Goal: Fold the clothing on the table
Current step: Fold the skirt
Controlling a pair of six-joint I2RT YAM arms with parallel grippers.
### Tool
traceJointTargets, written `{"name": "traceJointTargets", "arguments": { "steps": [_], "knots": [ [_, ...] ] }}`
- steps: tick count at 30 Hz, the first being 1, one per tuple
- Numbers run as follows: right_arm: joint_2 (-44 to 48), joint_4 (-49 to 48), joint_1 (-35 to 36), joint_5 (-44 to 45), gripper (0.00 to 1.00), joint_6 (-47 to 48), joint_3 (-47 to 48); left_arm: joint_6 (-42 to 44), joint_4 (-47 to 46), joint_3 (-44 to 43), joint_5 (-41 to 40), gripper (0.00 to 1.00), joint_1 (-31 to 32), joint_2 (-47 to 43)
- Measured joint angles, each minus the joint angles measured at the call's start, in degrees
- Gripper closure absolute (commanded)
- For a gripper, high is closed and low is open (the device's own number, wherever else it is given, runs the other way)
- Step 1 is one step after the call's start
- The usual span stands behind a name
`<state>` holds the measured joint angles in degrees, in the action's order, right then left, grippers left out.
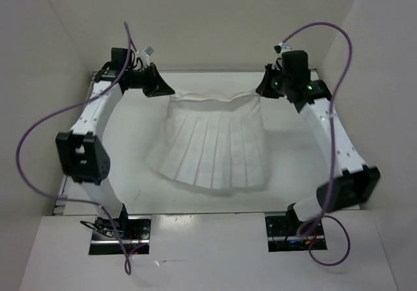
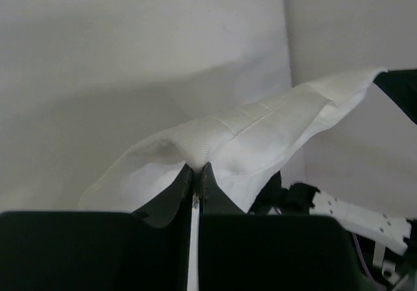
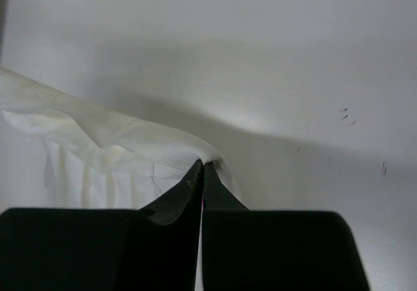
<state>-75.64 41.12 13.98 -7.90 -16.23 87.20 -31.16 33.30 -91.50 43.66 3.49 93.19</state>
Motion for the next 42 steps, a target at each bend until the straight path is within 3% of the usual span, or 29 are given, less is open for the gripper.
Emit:
{"name": "traceJointTargets", "arguments": {
  "steps": [2, 5, 9, 11, 12, 14, 18, 23, 27, 30, 35, 42],
  "knots": [
    [-10.7, 0.0, -1.3, 1.1, 1.0, 0.0, 5.7, 0.8, 2.4, -9.7, -1.2, 1.0, -0.2, 11.7],
    [-19.6, 0.5, -2.2, 2.8, 1.0, 0.0, 12.8, 1.5, 8.4, -28.1, -2.1, 1.0, -0.7, 24.5],
    [-19.6, 0.1, -2.2, 4.7, 1.0, 0.1, 20.5, 2.6, 13.3, -44.4, -1.7, 1.0, -1.7, 27.1],
    [-16.0, -1.3, -2.0, 4.7, 1.0, 0.3, 21.3, 3.0, 12.8, -47.2, -0.9, 1.0, -2.1, 24.3],
    [-13.8, -1.9, -1.9, 4.5, 1.0, 0.3, 20.9, 3.1, 12.2, -45.9, -0.4, 1.0, -2.1, 21.9],
    [-8.3, -3.2, -1.7, 4.0, 1.0, 0.3, 18.2, 3.3, 8.5, -35.2, 0.5, 1.0, -2.1, 13.2],
    [2.1, -5.1, -1.3, 0.9, 1.0, -1.0, 4.1, 2.1, -0.6, -5.4, 1.6, 1.0, -1.8, -3.3],
    [7.7, -3.7, 0.1, -5.5, 1.0, -6.3, -21.0, 1.5, -8.2, 29.2, -0.1, 1.0, -1.6, -7.3],
    [9.2, 6.6, 4.3, -10.1, 1.0, -12.5, -33.0, 1.0, -2.9, 48.8, -1.4, 0.99, 0.5, -8.5],
    [16.2, 14.0, 6.3, -14.3, 1.0, -16.3, -34.5, 1.1, 2.7, 49.7, -1.4, 0.99, 3.8, -14.8],
    [27.8, 18.9, 6.9, -19.4, 1.0, -21.9, -34.6, 1.2, 4.7, 43.9, -1.5, 0.97, 4.4, -22.7],
    [22.9, 20.2, 5.1, -15.2, 1.0, -23.2, -35.1, -0.8, 2.8, 38.3, -1.6, 0.97, 4.4, -14.6]
  ]
}}
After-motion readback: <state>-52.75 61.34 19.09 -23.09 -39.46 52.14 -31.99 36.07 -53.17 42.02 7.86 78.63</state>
